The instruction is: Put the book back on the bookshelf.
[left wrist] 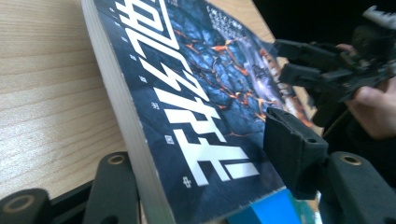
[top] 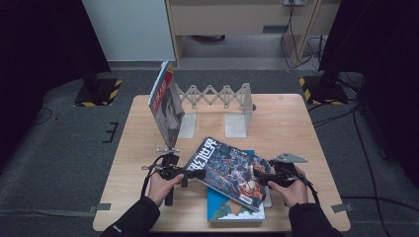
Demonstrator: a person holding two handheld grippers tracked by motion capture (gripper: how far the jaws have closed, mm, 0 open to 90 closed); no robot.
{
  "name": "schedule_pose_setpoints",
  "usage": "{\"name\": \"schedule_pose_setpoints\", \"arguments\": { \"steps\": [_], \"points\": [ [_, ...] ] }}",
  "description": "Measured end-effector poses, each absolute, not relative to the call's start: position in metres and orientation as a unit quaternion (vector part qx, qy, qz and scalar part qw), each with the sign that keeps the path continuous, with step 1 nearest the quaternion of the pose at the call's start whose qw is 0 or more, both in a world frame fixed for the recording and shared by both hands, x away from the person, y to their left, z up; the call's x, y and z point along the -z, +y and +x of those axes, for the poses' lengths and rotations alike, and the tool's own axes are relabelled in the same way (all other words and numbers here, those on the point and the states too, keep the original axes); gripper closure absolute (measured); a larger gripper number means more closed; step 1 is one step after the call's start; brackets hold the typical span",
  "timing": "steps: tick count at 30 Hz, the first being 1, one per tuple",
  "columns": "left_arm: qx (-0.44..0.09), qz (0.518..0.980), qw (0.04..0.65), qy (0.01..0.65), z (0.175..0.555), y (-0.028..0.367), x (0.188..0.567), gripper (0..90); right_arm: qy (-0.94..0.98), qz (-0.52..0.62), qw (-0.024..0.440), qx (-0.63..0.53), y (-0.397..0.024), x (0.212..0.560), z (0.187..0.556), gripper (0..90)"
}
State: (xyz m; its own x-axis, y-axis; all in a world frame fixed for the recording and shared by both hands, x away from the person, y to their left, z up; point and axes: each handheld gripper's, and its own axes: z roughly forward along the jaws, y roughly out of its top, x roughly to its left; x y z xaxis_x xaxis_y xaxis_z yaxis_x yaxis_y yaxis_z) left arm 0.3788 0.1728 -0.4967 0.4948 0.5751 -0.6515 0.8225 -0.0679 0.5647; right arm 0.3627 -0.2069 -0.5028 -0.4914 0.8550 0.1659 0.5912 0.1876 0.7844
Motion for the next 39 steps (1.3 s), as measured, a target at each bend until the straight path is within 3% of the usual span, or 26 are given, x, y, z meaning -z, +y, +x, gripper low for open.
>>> {"name": "schedule_pose_setpoints", "arguments": {
  "steps": [2, 13, 39],
  "points": [
    [0.138, 0.71, 0.483, 0.493, 0.38, 0.174, 0.496, 50.9, 0.755, 0.479, 0.156, -0.42, -0.207, 0.503, 0.363, 17.8],
    [0.136, 0.696, 0.5, 0.498, 0.378, 0.174, 0.481, 62.9, 0.751, 0.477, 0.16, -0.429, -0.213, 0.499, 0.364, 22.2],
    [0.133, 0.675, 0.515, 0.511, 0.377, 0.182, 0.444, 74.8, 0.732, 0.53, 0.192, -0.383, -0.268, 0.506, 0.375, 20.8]
  ]
}}
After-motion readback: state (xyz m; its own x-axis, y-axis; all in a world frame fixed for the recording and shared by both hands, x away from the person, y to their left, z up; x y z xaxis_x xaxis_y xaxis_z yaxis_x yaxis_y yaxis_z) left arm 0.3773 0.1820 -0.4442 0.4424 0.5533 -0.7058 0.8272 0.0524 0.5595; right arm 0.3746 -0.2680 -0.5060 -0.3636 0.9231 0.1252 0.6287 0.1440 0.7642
